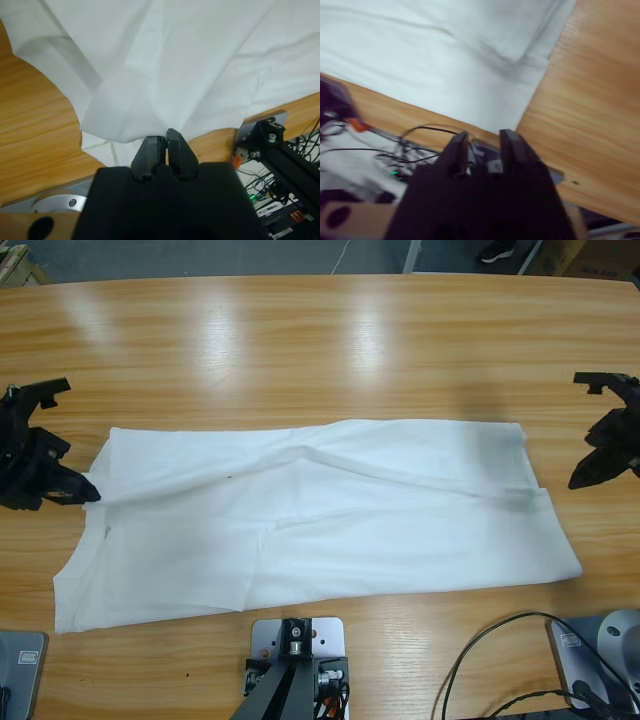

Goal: Fold clothes

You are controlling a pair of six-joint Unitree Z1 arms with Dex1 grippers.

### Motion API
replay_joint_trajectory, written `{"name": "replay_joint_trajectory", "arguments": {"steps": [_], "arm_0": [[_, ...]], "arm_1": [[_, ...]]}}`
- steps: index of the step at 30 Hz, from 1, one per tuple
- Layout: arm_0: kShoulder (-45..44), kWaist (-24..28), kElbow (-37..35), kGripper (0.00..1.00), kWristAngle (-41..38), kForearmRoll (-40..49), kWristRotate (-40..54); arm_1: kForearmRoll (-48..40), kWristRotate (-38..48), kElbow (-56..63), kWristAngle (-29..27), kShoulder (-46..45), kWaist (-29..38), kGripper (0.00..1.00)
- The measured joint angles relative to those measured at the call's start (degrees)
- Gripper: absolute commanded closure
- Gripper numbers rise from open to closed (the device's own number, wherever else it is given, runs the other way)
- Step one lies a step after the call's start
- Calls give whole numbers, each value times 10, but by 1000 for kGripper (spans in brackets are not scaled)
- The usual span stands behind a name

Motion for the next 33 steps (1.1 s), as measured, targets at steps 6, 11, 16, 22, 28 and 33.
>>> {"name": "replay_joint_trajectory", "arguments": {"steps": [6,11,16,22,28,33], "arm_0": [[1,-4,42,328,0,-42,-6],[21,-6,53,32,0,-65,-7],[25,-8,69,32,2,-68,-18],[0,-26,109,27,5,-69,-35],[-30,-32,130,27,10,-72,-48],[-38,-33,130,27,31,-91,-68]], "arm_1": [[-9,-1,-1,-16,-12,24,142],[-9,-2,-1,-16,-12,25,133],[-10,-17,-2,-15,-12,26,136],[-12,-33,-21,-16,-12,42,112],[-101,-99,-30,9,-12,159,236],[-196,-158,-31,62,-1,220,317]]}}
